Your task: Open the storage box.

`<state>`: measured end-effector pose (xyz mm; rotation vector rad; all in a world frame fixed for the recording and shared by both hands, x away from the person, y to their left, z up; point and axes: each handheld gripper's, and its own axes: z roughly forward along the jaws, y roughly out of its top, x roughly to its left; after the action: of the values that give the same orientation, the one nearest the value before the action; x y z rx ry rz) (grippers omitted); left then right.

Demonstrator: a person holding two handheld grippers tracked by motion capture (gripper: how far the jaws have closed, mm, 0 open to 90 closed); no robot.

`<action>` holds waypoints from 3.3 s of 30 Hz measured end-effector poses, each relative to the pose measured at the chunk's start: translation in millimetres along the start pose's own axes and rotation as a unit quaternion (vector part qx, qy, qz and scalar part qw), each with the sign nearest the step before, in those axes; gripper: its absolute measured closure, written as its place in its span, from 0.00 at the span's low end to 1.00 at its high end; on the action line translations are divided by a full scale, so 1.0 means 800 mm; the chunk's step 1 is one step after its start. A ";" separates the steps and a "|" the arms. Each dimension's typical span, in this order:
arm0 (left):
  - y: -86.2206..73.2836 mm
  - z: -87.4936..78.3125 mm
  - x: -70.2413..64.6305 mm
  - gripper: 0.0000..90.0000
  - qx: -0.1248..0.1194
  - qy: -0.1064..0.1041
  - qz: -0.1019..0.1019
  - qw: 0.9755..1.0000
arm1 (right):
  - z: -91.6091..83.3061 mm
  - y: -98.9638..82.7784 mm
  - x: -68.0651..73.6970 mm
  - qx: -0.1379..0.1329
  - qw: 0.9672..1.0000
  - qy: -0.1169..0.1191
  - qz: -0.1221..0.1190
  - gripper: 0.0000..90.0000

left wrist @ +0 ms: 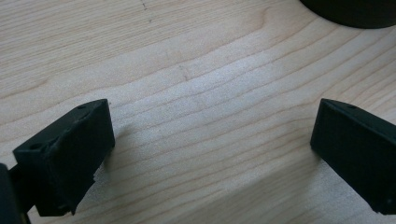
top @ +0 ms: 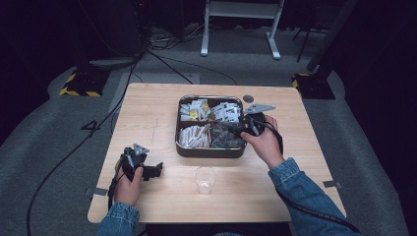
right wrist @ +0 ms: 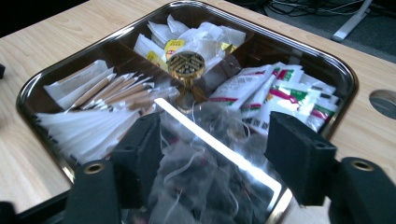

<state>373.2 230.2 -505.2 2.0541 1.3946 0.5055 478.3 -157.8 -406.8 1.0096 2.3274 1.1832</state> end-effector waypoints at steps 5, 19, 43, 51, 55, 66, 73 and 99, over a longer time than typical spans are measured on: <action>0.000 0.000 0.000 0.00 0.001 0.000 0.000 1.000 | 0.022 0.015 0.002 0.000 1.000 0.011 0.003 0.48; 0.000 0.000 0.000 0.00 0.001 -0.001 0.001 1.000 | 0.082 0.031 0.008 0.017 1.000 0.008 0.013 0.42; 0.002 0.002 0.000 0.00 0.000 -0.006 0.002 1.000 | 0.121 0.034 0.030 0.035 0.999 -0.027 0.004 0.65; 0.002 0.002 0.000 0.00 0.000 -0.006 0.002 1.000 | 0.121 0.034 0.032 0.034 0.999 -0.033 0.001 0.65; 0.002 0.002 0.000 0.00 0.000 -0.006 0.002 1.000 | 0.121 0.034 0.032 0.033 0.999 -0.033 0.002 0.65; 0.002 0.002 0.000 0.00 0.000 -0.006 0.002 1.000 | 0.120 0.035 0.034 0.029 0.999 -0.037 -0.002 0.66; 0.002 0.002 0.000 0.00 0.000 -0.006 0.002 1.000 | 0.110 0.041 0.033 0.022 0.999 -0.033 -0.007 0.66; 0.003 0.003 0.002 0.00 0.000 -0.009 0.007 1.000 | 0.045 0.070 0.029 -0.016 1.000 -0.018 -0.018 0.66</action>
<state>376.9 230.1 -505.3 2.0650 1.3708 0.4903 507.5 -98.1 -382.6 0.9662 2.2834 1.1748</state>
